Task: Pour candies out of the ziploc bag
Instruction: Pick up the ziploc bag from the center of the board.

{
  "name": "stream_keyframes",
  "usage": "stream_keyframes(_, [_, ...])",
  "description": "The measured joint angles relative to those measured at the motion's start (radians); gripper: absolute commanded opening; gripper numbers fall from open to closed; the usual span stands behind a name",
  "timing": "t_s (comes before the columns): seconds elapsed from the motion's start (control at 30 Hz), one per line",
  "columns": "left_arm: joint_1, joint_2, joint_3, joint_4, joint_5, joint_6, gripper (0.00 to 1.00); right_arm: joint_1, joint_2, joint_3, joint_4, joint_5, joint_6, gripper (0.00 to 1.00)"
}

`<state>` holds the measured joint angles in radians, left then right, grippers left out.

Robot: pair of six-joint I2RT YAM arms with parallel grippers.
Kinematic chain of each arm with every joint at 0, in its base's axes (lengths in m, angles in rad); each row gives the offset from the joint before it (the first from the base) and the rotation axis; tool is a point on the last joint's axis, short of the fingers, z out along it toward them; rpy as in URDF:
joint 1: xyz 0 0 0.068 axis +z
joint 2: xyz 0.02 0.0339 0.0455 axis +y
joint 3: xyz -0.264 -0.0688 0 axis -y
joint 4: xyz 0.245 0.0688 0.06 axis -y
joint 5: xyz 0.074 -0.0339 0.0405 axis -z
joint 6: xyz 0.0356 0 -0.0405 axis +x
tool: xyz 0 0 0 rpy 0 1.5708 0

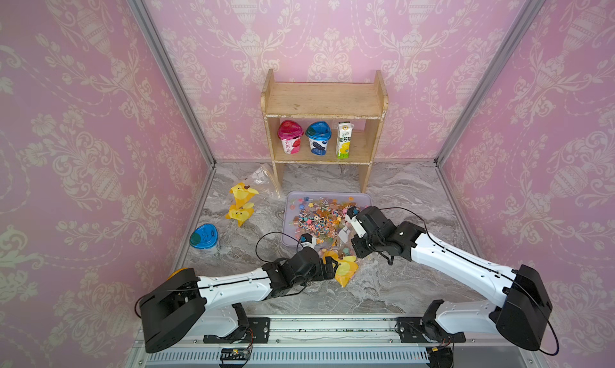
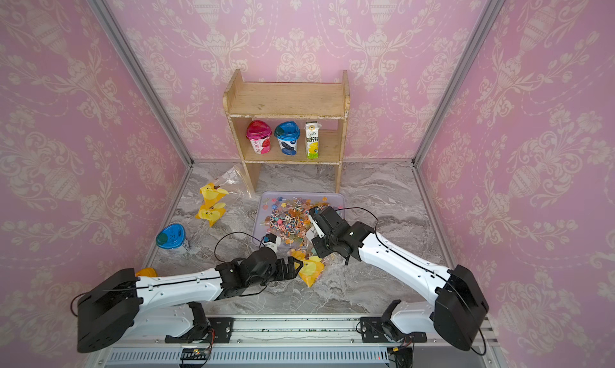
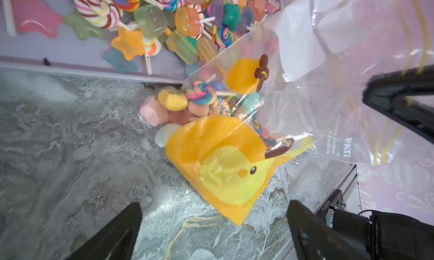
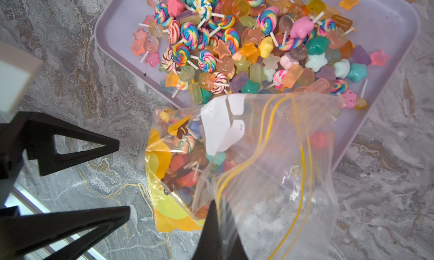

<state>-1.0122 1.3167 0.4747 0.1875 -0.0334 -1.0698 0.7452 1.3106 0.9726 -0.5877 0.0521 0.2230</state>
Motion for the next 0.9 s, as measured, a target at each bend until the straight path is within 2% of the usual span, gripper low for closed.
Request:
stream_keyframes(0.03, [0.0,0.029,-0.001,0.029,-0.002,-0.017,0.83,-0.002,0.0,0.0,0.001,-0.001,0.003,0.0])
stream_keyframes(0.1, [0.0,0.09,-0.002,0.102,-0.007,-0.045,0.54,-0.006,0.0,0.0,0.004,-0.002,0.007,0.0])
stream_keyframes(0.13, [0.0,0.118,-0.002,0.139,-0.007,-0.055,0.47,-0.006,0.0,-0.001,0.007,-0.002,0.01,0.0])
stream_keyframes(0.3, [0.001,0.254,-0.003,0.328,-0.006,-0.11,0.45,-0.013,0.0,-0.003,0.016,-0.002,0.013,0.0])
stream_keyframes(0.37, [0.001,0.28,-0.006,0.38,-0.006,-0.132,0.35,-0.017,0.0,-0.003,0.02,-0.003,0.013,0.0])
stream_keyframes(0.47, [0.001,0.286,-0.022,0.413,-0.008,-0.159,0.11,-0.02,0.0,-0.004,0.03,-0.003,0.013,0.0])
stream_keyframes(0.53, [0.002,0.281,-0.031,0.43,-0.009,-0.166,0.0,-0.026,0.0,-0.004,0.036,-0.005,0.013,0.0])
stream_keyframes(0.77, [0.014,0.193,-0.042,0.388,-0.026,-0.159,0.0,-0.039,0.0,-0.008,0.053,-0.022,0.013,0.0])
stream_keyframes(0.9, [0.027,0.09,-0.027,0.272,-0.031,-0.122,0.0,-0.044,0.0,-0.008,0.055,-0.032,0.013,0.0])
